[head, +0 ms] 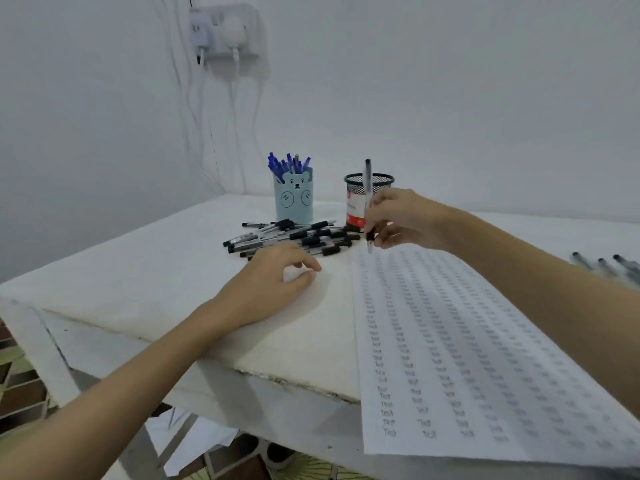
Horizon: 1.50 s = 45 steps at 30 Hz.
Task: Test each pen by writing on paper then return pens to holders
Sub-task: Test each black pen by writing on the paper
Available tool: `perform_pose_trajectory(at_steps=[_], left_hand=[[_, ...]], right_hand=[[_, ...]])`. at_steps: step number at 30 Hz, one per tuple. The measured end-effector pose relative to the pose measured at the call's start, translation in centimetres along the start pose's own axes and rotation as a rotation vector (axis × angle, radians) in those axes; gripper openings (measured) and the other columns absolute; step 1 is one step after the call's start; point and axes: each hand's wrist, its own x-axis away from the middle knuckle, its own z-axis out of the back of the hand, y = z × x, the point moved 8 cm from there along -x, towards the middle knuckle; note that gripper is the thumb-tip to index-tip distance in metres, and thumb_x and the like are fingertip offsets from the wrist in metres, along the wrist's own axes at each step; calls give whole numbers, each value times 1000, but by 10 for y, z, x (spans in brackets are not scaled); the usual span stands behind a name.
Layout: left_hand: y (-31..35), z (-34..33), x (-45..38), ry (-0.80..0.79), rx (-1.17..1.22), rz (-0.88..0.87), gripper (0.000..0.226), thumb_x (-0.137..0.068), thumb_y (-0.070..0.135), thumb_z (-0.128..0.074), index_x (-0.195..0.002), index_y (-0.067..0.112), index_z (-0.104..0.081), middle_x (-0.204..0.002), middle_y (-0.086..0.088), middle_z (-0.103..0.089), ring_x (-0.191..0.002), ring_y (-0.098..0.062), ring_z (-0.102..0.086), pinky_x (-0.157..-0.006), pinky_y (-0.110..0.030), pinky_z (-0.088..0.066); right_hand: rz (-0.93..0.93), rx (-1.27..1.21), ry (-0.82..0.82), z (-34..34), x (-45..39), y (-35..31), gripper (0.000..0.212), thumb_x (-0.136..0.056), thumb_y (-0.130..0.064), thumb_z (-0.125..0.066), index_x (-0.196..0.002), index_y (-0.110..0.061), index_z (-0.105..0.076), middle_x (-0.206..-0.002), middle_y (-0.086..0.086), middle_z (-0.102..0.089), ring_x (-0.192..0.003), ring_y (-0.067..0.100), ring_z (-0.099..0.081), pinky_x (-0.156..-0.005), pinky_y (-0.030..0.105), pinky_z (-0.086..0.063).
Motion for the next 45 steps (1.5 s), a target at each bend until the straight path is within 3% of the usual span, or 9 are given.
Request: perform_pose_trajectory(at_steps=[6,9,14,19,22,27,32,36,45], left_hand=[[42,-50,-41,-146,62,-52,21,-93,29,-51,-108,26,-65,-114,14,-58,-107,0,-50,-92,-15,-37],[57,-82,-58,-295,13,-53,32,-97,36,-43,-126,28,-54,-135,11,-47,-127,-7,-38,-108,-31,-30],[70,-110,-74,-398,24,-39,47,-96,46,-38,-140,28,-38,-149,8,-33,-136,-9,-29,-105,-23,-20],[77,-126,-81,-467,19,-40,50,-95,50,-40,-142,33,-34,-151,9,-30,-137,-10,-28,-108,-27,-21],[76,-133,-83,-499,-36,-44,54,-92,58,-37,-142,38,-31,-153,12,-25,-140,-10,-23,-115,-35,-18],[77,-130,-97,-478,-79,-40,69,-80,75,-35,-138,37,-37,-147,10,-34,-134,-13,-32,-112,-41,-26],[83,-134,-112,-430,-53,-76,43,-96,51,-34,-133,32,-44,-141,9,-39,-131,-11,-34,-110,-38,-29],[87,-140,-118,-378,-82,-103,36,-95,38,-43,-127,25,-50,-133,5,-43,-123,-11,-40,-105,-36,-33],[80,-144,-117,-327,9,-63,52,-78,52,-37,-122,29,-52,-125,9,-45,-120,-10,-41,-106,-38,-32]], right_hand=[[-132,-567,184,66,29,36,18,-89,-5,-42,-72,-9,-44,-49,4,-43,-49,20,-46,-50,23,-45],[-168,-572,249,96,42,51,34,-85,-40,-55,-66,-14,-43,-50,-2,-31,-45,15,-31,-52,24,-29],[-167,-832,242,117,56,66,76,-58,-89,-47,-59,-20,-15,-60,-3,-12,-57,17,-13,-53,28,-21],[-111,-946,258,126,56,77,62,-69,-72,-43,-48,-18,-21,-55,-2,-12,-58,17,-10,-53,28,-17],[-102,-934,268,127,54,77,73,-62,-83,-52,-55,-10,-48,-53,-2,-21,-52,15,-18,-55,27,-22],[-47,-640,351,138,41,73,50,-99,-39,-35,-87,-1,-66,-68,12,-60,-53,17,-44,-56,24,-37],[-135,-239,384,139,27,87,73,-96,-58,-26,-79,-1,-67,-65,15,-68,-50,23,-58,-57,27,-46],[-24,-23,538,139,20,90,23,-84,-22,-66,-69,-4,-63,-55,5,-62,-40,9,-54,-43,16,-43],[60,175,716,140,14,106,26,-77,-15,-60,-54,-5,-51,-38,-2,-38,-37,10,-33,-44,19,-31]])
